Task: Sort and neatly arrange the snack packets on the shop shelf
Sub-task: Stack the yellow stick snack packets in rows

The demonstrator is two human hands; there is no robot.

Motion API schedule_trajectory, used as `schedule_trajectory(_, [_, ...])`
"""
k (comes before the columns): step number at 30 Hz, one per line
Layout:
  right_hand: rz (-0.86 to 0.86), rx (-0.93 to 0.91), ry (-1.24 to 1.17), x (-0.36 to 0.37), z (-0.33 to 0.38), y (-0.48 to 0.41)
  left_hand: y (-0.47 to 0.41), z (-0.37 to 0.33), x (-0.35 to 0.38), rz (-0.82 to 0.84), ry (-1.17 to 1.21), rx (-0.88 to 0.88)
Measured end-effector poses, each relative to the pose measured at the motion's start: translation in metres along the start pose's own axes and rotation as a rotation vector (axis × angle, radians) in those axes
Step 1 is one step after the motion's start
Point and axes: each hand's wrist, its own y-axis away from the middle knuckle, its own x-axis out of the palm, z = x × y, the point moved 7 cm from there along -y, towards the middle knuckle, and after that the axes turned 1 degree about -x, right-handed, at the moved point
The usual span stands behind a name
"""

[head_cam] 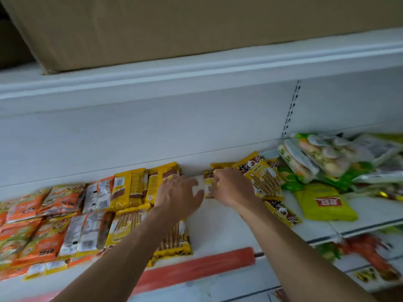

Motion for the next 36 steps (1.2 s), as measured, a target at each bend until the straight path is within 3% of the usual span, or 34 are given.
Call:
schedule_trajectory(4, [-0.084,-0.002,-0.024,-0.005,-0.061,0.042,-0.014,-0.059,0.019,0.0,0.068,0.086])
schedule_trajectory(8, [-0.255,-0.044,-0.014,0.002,-0.091,0.084,-0.033,-0.116,0.04,0.036,0.28,0.164])
schedule_trajectory(12, [-0.139,-0.084,-0.005,0.034,-0.103,0.101,-0.051,-0.15,0.079,0.264,0.283,0.098])
schedule_trajectory(18, [-0.162,-0.14,-0.143,0.035,-0.113,0.101,-0.062,-0.182,0.095,0.211,0.235,-0.063])
schedule_trajectory(22, [-0.155,-0.166,-0.227,0.027,-0.116,0.104,-0.059,-0.185,0.09,0.186,0.214,-0.033])
schedule_trajectory(25, [-0.102,-0.222,-0.268,0.015,-0.12,0.098,-0.057,-0.177,0.073,0.177,0.442,-0.057])
schedule_trajectory(28, [-0.069,-0.209,-0.387,0.0,-0.123,0.097,-0.046,-0.154,0.052,0.116,0.79,-0.214])
schedule_trajectory(32, [-0.041,-0.159,-0.674,-0.025,-0.116,0.101,-0.018,-0.104,0.037,-0.001,1.273,-0.459])
schedule_trajectory(36, [-0.033,-0.099,-1.104,-0.044,-0.097,0.091,0.008,-0.053,0.022,-0.088,1.552,-0.483])
